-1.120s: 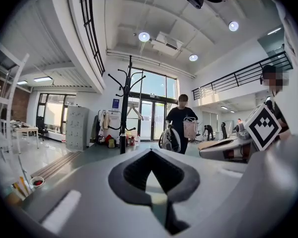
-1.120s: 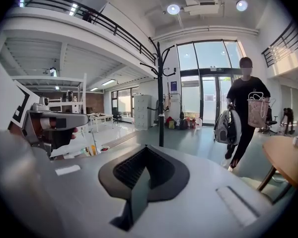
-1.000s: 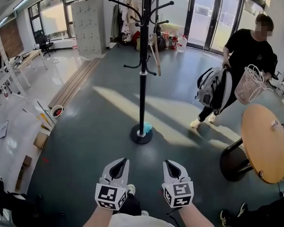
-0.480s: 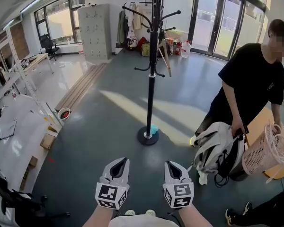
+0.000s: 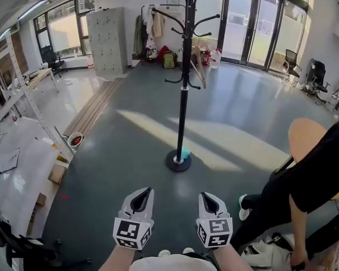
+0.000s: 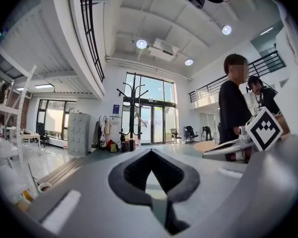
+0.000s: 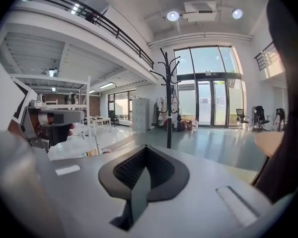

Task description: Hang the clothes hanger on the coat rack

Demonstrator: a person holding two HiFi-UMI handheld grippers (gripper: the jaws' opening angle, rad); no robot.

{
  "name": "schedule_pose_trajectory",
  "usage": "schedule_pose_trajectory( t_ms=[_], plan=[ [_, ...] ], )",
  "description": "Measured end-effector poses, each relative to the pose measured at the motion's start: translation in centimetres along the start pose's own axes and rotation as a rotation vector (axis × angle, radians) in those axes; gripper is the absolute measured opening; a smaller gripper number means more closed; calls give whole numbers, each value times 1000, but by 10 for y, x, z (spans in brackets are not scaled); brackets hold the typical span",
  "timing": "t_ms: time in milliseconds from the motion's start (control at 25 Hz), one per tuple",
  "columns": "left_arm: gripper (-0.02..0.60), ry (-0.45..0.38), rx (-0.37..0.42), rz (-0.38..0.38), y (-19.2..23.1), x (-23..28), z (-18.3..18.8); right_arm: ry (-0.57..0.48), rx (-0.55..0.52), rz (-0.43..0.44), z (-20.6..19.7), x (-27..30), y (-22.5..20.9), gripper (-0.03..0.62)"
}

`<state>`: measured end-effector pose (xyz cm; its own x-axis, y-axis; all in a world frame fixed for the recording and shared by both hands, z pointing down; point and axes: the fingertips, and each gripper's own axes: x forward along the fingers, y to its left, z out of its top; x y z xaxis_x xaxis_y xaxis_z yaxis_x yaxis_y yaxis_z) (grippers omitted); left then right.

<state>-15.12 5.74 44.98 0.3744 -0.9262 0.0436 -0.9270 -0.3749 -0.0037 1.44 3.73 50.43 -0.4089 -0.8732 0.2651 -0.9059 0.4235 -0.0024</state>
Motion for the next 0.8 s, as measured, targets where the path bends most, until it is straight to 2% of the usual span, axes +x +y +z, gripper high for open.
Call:
schedule_pose_trajectory(
  t_ms=[280,560,800],
  plan=[
    [0,-28,5,-23,8,-13,12,-20,4,-26,12,-8,15,26],
    [0,-39,3,-32,24,-21,5,-25,-2,-32,9,-4,33,26],
    [0,-30,1,-36,19,-12,6,-17,5,-30,11,-3,25,26]
  ],
)
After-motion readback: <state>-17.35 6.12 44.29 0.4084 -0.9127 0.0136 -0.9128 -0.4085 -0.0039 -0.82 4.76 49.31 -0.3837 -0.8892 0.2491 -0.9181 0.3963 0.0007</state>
